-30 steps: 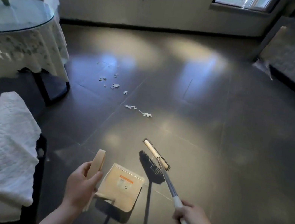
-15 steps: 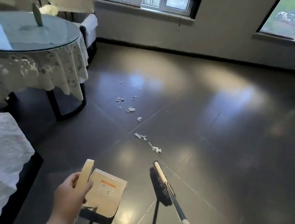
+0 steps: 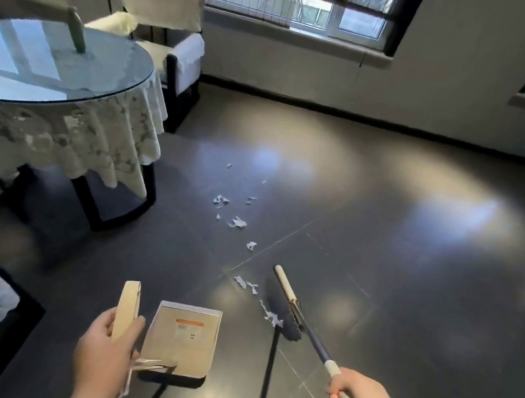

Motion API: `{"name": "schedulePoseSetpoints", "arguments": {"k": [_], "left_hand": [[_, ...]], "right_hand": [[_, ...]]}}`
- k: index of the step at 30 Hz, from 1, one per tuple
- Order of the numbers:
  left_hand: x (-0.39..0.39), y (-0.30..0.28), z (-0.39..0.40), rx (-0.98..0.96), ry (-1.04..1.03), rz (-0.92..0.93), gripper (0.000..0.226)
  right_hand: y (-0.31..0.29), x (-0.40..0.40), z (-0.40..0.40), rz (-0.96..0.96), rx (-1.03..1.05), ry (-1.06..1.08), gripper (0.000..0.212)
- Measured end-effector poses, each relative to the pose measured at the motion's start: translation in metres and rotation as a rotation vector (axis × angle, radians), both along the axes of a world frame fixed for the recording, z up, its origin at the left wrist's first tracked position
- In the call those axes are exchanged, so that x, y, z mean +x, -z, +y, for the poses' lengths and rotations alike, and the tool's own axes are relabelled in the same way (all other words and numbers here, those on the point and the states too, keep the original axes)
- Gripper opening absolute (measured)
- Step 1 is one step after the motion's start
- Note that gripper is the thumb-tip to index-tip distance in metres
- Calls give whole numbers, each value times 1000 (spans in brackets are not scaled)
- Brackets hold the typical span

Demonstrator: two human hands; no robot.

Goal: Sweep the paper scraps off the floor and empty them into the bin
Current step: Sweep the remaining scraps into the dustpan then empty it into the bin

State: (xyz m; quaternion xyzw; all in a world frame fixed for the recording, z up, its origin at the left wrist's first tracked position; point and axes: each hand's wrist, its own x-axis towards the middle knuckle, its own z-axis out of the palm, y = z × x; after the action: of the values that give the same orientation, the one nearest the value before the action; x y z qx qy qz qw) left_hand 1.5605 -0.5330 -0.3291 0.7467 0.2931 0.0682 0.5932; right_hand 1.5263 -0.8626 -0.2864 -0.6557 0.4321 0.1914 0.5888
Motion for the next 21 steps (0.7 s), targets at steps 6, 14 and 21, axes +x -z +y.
{"name": "schedulePoseSetpoints", "arguments": {"k": [6, 14, 21], "left_hand": [[111, 3, -34, -13, 21, 18, 11], [227, -4, -81, 37, 14, 11, 8], [317, -3, -121, 66, -130, 25, 3]], "right_hand": [[-3, 123, -24, -18, 7, -80, 14], [8, 266, -50, -2, 54, -111, 16], [24, 391, -97, 56, 55, -272, 15]]}}
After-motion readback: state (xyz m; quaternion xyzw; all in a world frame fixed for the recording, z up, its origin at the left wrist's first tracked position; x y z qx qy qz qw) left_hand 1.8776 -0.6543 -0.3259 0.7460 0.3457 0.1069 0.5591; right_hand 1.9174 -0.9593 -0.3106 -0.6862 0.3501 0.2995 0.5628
